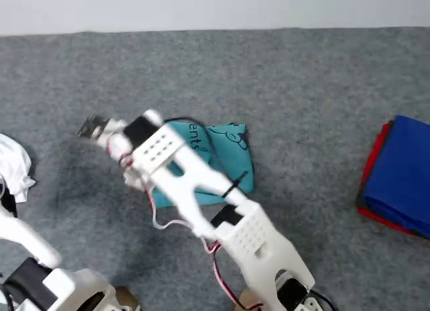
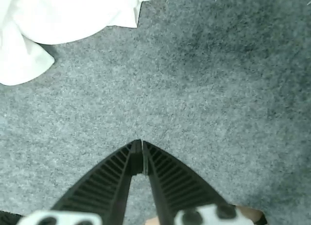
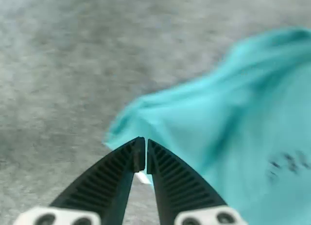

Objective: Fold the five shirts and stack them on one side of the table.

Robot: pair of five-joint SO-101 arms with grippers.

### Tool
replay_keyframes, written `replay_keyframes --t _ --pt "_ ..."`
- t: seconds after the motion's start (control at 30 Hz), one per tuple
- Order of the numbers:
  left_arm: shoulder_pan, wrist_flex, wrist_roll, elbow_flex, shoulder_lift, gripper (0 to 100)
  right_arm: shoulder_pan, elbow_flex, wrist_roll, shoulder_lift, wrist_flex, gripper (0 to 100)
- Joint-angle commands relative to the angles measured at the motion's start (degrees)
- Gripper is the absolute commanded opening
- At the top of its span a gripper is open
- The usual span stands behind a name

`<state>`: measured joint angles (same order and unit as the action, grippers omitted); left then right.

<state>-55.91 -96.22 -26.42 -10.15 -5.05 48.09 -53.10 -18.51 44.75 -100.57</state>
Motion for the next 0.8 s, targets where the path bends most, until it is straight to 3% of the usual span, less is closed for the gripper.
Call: replay_keyframes --t 0.0,0.13,0.27,0.6,0.77 --pt "0.09 0.70 -0.26 0.31 -0.62 1 -8.04 -3.52 -0.53 -5.05 -2.24 2.7" --pt "0.09 0.79 -0.26 0.31 -0.62 1 -15.60 -3.43 -0.26 -5.05 -2.33 12.5" --pt "0.26 0.97 -0.26 0.31 -0.62 1 -17.71 -2.81 1.76 -4.53 -2.24 14.0" --pt "0.18 1.58 -0.26 0.31 -0.44 1 -15.87 -0.70 6.86 1.71 -2.33 13.8" --pt "0.44 1.76 -0.18 0.31 -0.18 1 -9.71 -0.62 6.59 1.89 -2.33 2.4"
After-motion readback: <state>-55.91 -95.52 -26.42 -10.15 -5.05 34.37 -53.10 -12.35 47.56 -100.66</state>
